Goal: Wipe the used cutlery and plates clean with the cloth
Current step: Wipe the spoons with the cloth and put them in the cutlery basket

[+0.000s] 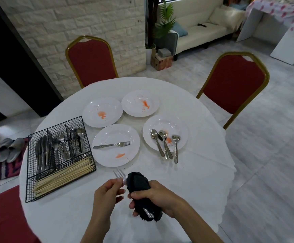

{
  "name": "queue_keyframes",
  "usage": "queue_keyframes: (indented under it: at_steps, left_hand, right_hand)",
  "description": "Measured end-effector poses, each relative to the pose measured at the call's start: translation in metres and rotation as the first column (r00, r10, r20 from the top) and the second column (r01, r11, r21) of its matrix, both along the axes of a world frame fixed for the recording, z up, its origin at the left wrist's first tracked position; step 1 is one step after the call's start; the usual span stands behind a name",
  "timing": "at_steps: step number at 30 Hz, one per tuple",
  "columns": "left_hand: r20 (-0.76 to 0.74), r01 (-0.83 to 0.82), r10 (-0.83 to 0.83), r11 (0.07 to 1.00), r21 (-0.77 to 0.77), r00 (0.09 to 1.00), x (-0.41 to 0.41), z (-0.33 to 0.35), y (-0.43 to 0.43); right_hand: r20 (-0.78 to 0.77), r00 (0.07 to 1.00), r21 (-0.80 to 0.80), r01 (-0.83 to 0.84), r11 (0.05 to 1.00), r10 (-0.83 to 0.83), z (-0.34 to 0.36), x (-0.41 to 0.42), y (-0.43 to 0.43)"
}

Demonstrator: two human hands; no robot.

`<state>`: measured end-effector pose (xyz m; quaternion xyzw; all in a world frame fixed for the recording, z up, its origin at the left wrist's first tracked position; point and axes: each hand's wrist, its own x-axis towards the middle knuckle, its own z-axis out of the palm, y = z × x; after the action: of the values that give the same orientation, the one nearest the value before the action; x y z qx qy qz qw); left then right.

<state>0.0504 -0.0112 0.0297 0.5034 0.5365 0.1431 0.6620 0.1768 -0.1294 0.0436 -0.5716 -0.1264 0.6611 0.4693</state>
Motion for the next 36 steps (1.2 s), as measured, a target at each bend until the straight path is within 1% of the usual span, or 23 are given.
queue_keyframes:
  at_steps: [2,6,9,12,15,17,18,20,22,24,27,30,33,36]
  left_hand:
    - [0.01,0.013,-0.013,1.0,-0.005,1.0,0.004,-0.002,-0.004]
    - [0.02,0.121,-0.121,0.992,-0.036,0.992,0.008,-0.002,-0.012]
    - [0.034,0.108,-0.107,0.993,-0.036,0.994,0.006,-0.003,0.001]
    - [0.075,0.038,-0.033,0.997,-0.067,0.997,0.009,-0.003,0.005]
    - [0.096,-0.113,0.123,0.988,-0.103,0.988,0.014,-0.007,-0.002]
    - [0.099,-0.226,0.237,0.968,-0.111,0.966,0.013,-0.01,-0.002]
    - [0.099,-0.253,0.263,0.962,-0.108,0.96,0.012,-0.011,-0.002]
    - [0.083,-0.223,0.232,0.97,-0.097,0.969,0.008,-0.011,-0.002]
    - [0.071,-0.098,0.107,0.989,-0.113,0.992,0.007,-0.008,-0.008]
    - [0.053,-0.048,0.055,0.991,-0.126,0.997,0.003,-0.009,-0.004]
    - [0.0,-0.054,0.054,0.995,-0.089,0.999,-0.002,-0.012,0.02]
    - [-0.033,-0.077,0.076,0.997,-0.023,0.997,-0.003,-0.019,0.059]
    - [-0.077,-0.117,0.12,0.992,0.046,0.99,-0.003,-0.027,0.112]
    - [-0.16,-0.061,0.083,0.989,0.135,0.984,-0.002,-0.038,0.173]
  right_hand:
    - [0.032,0.999,-0.006,0.02,1.0,-0.02,0.001,0.0,0.004]
    - [0.082,0.995,0.014,0.059,0.998,-0.06,0.003,-0.001,0.012]
    - [0.099,0.993,0.014,0.062,0.998,-0.063,0.005,-0.003,0.013]
    - [0.127,0.99,-0.009,0.065,0.998,-0.063,0.006,-0.003,0.015]
    - [0.161,0.986,-0.03,0.055,0.998,-0.05,0.009,-0.004,0.021]
    - [0.159,0.987,-0.05,0.041,0.998,-0.033,0.007,-0.006,0.023]
    - [0.156,0.987,-0.056,0.038,0.998,-0.029,0.006,-0.006,0.024]
    - [0.164,0.986,-0.067,0.029,0.997,-0.018,0.003,-0.006,0.027]
    - [0.178,0.983,-0.072,0.054,0.996,-0.041,0.0,-0.004,0.026]
    - [0.176,0.984,-0.072,0.053,0.996,-0.039,-0.002,-0.006,0.033]
    - [0.164,0.986,-0.086,0.047,0.995,-0.033,-0.004,-0.012,0.05]
    - [0.151,0.987,-0.122,0.077,0.99,-0.059,-0.008,-0.015,0.066]
    - [0.127,0.983,-0.16,0.15,0.976,-0.131,-0.011,-0.014,0.077]
    - [0.125,0.968,-0.207,0.24,0.948,-0.218,-0.015,-0.01,0.085]
